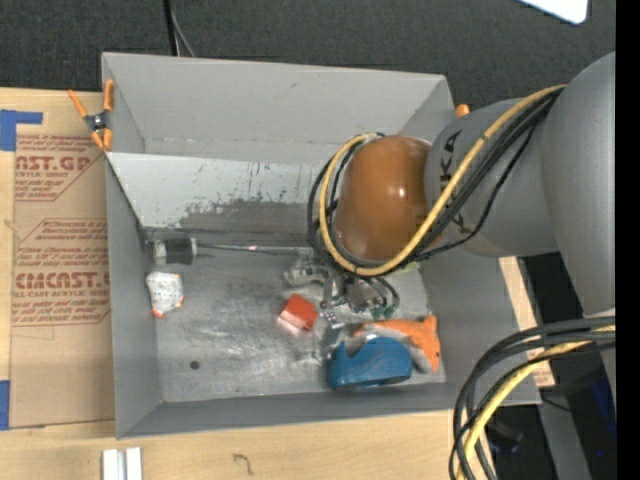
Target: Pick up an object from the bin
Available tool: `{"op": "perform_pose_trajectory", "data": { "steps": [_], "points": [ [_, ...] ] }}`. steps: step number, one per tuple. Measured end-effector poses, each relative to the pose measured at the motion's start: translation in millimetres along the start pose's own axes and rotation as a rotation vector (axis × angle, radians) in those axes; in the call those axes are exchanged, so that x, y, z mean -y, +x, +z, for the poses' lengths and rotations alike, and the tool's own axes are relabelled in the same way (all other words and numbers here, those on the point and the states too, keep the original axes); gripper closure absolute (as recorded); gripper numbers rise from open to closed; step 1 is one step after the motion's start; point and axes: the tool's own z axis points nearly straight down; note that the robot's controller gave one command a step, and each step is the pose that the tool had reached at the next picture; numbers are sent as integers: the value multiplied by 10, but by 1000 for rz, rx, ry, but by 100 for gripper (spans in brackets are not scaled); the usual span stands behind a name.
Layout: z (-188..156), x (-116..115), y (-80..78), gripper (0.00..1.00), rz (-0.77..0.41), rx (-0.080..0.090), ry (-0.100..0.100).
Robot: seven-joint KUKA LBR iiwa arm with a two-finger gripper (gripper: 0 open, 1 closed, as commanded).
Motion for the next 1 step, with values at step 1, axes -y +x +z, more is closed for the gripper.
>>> {"op": "perform_pose_trajectory", "data": {
  "steps": [1],
  "points": [
    [325, 358, -317, 100, -170, -1, -3]
  ]
}}
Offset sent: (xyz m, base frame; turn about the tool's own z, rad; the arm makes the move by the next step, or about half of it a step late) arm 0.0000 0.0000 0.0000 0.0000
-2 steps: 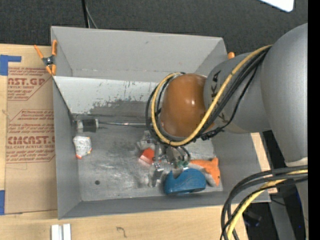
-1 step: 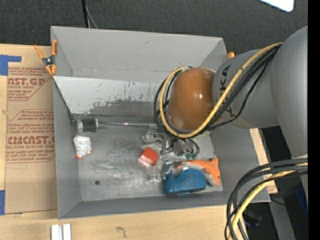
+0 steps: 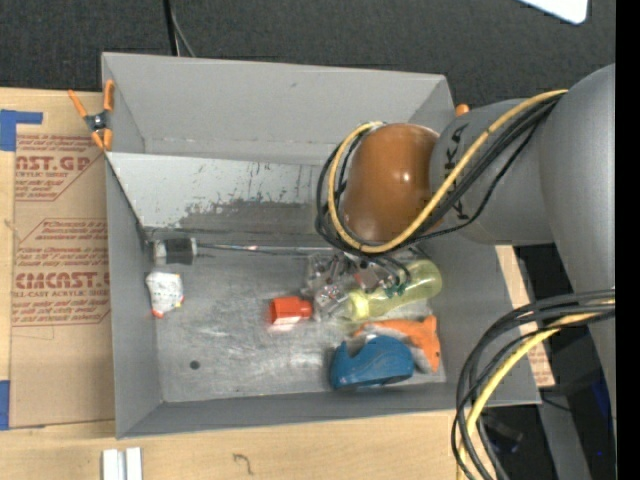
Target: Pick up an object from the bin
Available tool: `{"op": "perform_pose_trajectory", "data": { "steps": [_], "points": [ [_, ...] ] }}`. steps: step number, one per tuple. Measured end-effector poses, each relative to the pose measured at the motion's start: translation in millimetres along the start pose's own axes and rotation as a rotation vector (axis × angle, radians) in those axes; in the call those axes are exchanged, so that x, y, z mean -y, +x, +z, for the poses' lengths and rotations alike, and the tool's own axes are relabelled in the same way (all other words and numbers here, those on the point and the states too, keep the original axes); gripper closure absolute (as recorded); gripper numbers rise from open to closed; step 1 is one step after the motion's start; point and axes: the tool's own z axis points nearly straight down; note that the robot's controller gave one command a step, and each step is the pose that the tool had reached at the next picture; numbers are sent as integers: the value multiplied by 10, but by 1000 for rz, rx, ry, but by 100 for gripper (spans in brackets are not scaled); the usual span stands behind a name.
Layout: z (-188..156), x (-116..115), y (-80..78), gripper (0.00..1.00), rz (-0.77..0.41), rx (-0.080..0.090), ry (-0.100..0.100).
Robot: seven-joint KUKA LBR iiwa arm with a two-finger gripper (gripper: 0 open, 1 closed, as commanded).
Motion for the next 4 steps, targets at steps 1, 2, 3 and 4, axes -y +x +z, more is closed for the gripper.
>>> {"op": "perform_pose_trajectory", "data": {
  "steps": [1, 2, 3, 4],
  "points": [
    [0, 1, 0, 100, 0, 0, 0],
    [-234, -218, -2, 100, -85, -13, -2],
    [-532, -461, -145, 100, -139, 3, 0],
    [-629, -534, -88, 100, -194, -5, -1]
  ]
}}
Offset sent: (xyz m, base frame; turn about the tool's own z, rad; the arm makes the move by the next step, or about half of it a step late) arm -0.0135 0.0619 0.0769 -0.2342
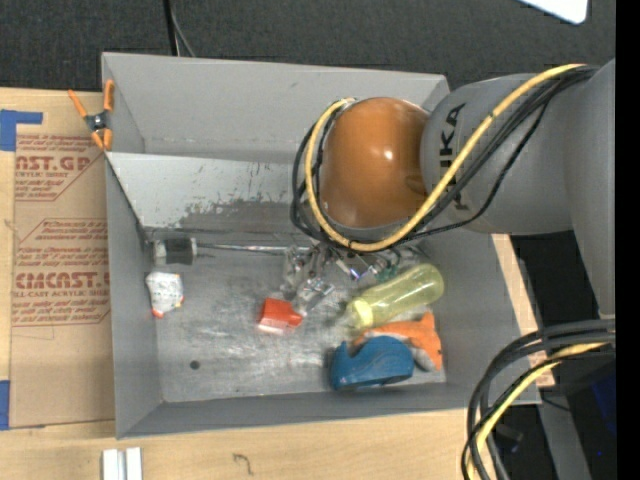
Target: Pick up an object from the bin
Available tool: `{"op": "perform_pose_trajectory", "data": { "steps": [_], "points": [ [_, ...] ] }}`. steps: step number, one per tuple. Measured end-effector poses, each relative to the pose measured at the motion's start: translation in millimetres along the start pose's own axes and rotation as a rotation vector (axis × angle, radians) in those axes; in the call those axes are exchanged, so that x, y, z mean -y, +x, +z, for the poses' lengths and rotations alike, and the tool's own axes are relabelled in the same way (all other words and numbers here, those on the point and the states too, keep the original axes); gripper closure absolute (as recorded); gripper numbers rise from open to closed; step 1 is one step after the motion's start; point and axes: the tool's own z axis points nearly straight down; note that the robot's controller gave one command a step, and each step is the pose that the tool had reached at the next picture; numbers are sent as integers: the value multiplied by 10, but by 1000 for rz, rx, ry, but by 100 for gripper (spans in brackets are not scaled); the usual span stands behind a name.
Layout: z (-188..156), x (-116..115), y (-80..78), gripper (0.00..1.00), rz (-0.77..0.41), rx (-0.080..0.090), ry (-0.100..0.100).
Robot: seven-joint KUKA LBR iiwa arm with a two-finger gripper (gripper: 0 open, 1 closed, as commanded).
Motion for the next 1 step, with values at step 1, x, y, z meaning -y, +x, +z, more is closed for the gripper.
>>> {"op": "perform_pose_trajectory", "data": {
  "steps": [1],
  "points": [
    [188, 0, -175, 0, -162, 2, -1]
  ]
}}
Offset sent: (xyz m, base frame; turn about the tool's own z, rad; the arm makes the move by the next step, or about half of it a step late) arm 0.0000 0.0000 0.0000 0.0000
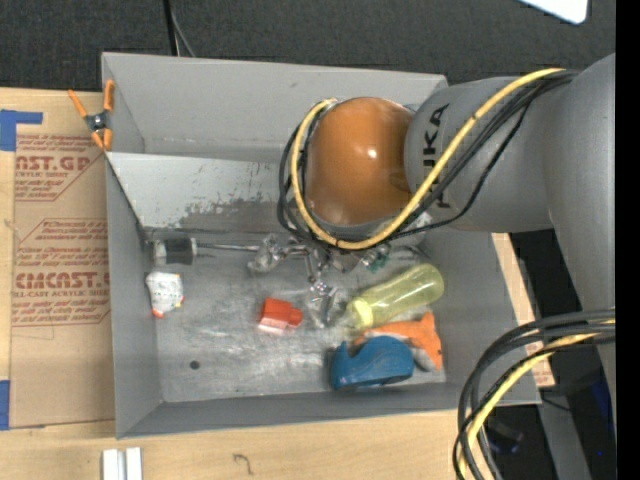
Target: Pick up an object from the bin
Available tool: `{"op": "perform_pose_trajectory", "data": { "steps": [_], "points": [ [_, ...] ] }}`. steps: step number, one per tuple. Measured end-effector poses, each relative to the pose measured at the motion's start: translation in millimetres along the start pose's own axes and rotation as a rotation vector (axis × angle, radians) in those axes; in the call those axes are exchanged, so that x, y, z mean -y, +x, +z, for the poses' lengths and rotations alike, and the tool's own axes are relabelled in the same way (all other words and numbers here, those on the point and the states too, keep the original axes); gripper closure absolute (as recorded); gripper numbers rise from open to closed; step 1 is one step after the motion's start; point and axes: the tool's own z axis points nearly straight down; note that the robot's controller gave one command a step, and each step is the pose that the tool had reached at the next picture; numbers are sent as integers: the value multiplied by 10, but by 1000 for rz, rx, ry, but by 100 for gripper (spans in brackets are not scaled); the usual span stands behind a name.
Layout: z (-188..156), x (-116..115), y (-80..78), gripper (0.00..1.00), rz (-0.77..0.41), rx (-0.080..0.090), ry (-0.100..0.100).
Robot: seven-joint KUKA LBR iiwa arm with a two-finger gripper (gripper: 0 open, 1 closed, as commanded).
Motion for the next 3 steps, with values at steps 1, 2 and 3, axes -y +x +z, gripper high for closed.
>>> {"op": "perform_pose_trajectory", "data": {
  "steps": [1, 2, 3],
  "points": [
    [-7, 4, 2, 0, 1, 0, 0],
    [447, -98, 97, 100, 154, 5, 3],
    [447, -97, 96, 100, 154, 5, 3]
  ]
}}
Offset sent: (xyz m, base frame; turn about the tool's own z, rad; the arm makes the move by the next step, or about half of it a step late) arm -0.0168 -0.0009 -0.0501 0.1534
